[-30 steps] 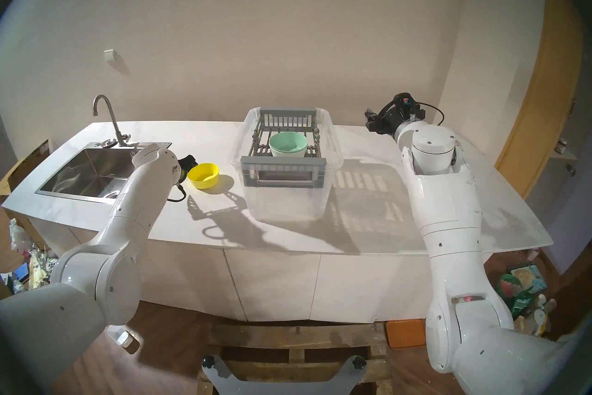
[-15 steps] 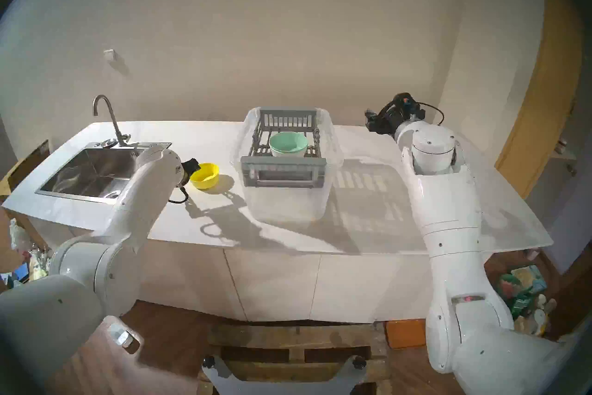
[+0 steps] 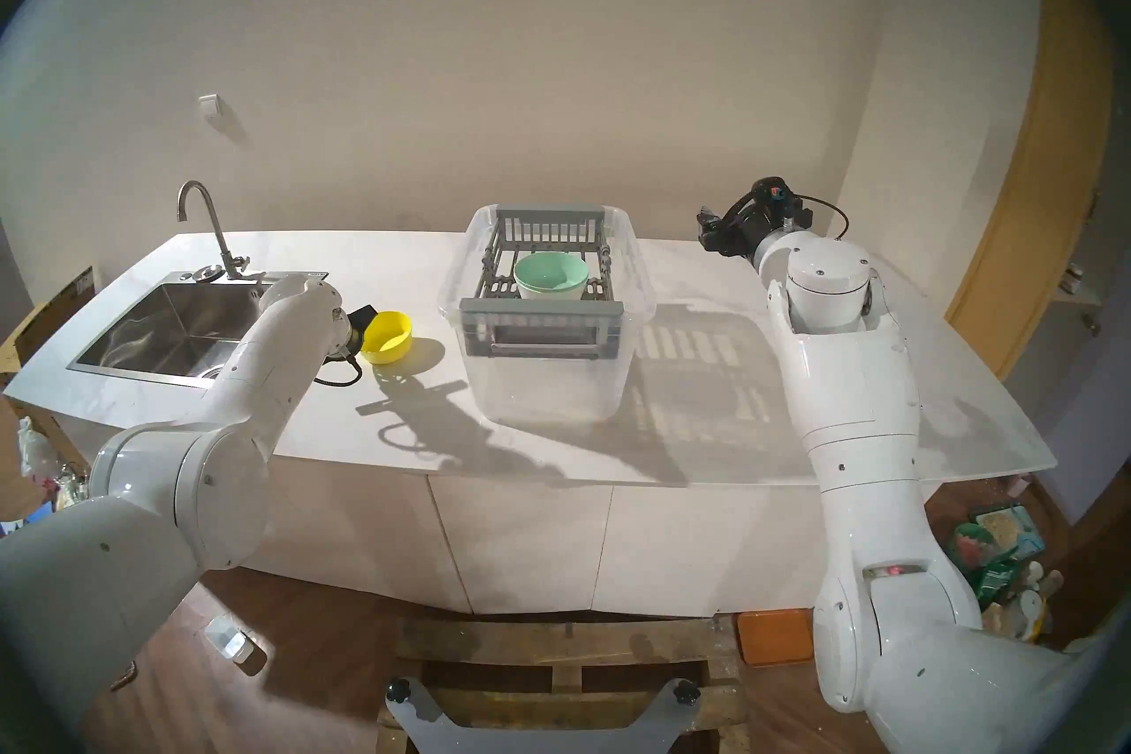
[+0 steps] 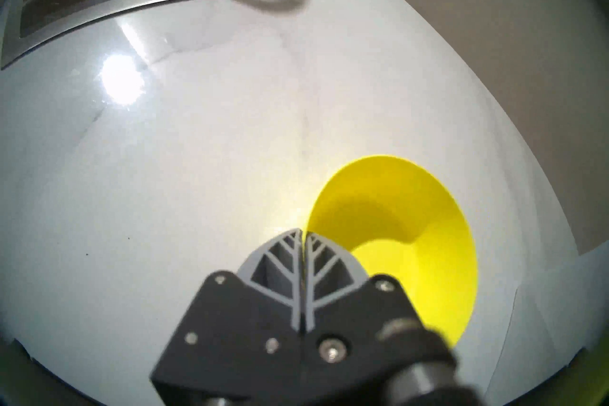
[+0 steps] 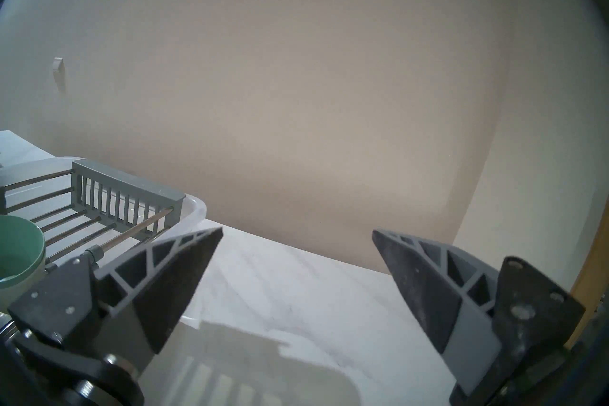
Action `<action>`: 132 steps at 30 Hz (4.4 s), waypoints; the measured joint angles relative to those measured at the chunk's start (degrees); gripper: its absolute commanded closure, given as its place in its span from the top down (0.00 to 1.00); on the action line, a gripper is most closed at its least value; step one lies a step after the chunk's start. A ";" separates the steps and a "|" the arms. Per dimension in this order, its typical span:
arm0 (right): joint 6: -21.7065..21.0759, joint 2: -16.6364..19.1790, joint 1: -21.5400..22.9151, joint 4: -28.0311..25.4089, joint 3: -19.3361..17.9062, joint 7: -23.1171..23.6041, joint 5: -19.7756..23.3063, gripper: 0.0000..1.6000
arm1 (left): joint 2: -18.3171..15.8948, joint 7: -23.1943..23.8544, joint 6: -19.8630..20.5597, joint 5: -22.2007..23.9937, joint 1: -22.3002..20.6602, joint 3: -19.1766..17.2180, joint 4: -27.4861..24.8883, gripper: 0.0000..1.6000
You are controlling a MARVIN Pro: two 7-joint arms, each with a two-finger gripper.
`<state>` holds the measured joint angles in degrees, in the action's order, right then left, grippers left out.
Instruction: Place the plate or bowl neatly into the plate slot of the drying rack
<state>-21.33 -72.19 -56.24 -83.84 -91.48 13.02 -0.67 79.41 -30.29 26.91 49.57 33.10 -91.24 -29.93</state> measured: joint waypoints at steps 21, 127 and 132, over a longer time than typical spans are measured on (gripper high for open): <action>0.00 0.01 0.01 0.01 0.00 0.00 0.00 1.00 | -4.23 -6.90 4.47 -2.11 2.46 2.09 -29.14 0.00; 0.05 0.03 0.01 0.02 0.00 -0.01 0.03 1.00 | 16.82 -15.96 22.73 6.48 4.96 15.55 -41.48 0.98; 0.05 0.03 0.01 0.02 0.00 -0.01 0.03 1.00 | 16.14 -14.60 22.79 6.85 4.25 15.65 -40.63 1.00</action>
<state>-21.29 -72.16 -56.23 -83.82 -91.48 13.01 -0.64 95.55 -44.89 49.70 56.42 37.34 -75.60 -70.56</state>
